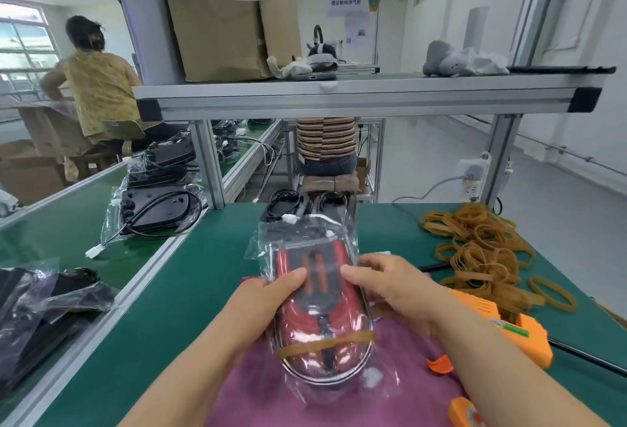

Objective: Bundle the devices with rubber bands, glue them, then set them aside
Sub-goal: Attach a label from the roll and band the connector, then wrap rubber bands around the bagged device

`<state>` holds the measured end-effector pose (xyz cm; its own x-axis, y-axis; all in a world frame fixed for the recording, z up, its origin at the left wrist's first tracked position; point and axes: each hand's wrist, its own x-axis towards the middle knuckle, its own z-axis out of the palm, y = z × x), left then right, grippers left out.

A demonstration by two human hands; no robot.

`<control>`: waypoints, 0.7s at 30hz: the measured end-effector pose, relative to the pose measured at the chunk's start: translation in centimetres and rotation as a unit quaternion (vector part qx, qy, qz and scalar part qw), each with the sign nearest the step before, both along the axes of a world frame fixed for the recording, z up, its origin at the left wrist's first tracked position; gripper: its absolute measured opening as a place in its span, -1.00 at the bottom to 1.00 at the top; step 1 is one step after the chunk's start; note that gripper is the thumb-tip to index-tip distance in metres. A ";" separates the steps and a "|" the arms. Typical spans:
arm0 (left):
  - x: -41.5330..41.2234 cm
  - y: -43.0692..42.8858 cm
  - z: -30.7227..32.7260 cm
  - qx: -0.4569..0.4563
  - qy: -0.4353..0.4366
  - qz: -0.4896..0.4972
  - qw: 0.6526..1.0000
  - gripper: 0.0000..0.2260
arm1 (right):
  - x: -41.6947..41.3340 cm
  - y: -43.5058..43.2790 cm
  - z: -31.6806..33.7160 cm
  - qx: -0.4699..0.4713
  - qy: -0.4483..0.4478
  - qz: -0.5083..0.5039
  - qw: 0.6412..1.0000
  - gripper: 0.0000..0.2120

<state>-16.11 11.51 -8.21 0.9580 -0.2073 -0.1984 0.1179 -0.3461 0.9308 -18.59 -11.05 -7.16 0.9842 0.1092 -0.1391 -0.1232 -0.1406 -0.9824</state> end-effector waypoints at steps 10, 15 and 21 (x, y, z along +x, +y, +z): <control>-1.2 -0.9 -2.2 0.107 0.075 -0.040 0.991 -0.56 | -0.2 -0.9 -2.9 -0.136 0.126 0.046 0.981 -0.78; -0.3 -0.2 -2.0 0.243 0.005 -0.067 0.968 -0.42 | 0.7 -3.5 -1.0 -0.219 0.041 -0.046 0.974 -0.85; 0.4 1.2 -2.2 0.222 0.000 -0.036 0.974 -0.33 | 2.2 -9.2 -0.1 -0.374 -0.059 -0.236 0.895 -0.91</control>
<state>-15.72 12.69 -10.45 0.9439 -0.1679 -0.2844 0.0789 -0.7215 0.6879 -16.43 -20.24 -7.29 0.9090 -0.4026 0.1077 -0.2441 -0.7238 -0.6454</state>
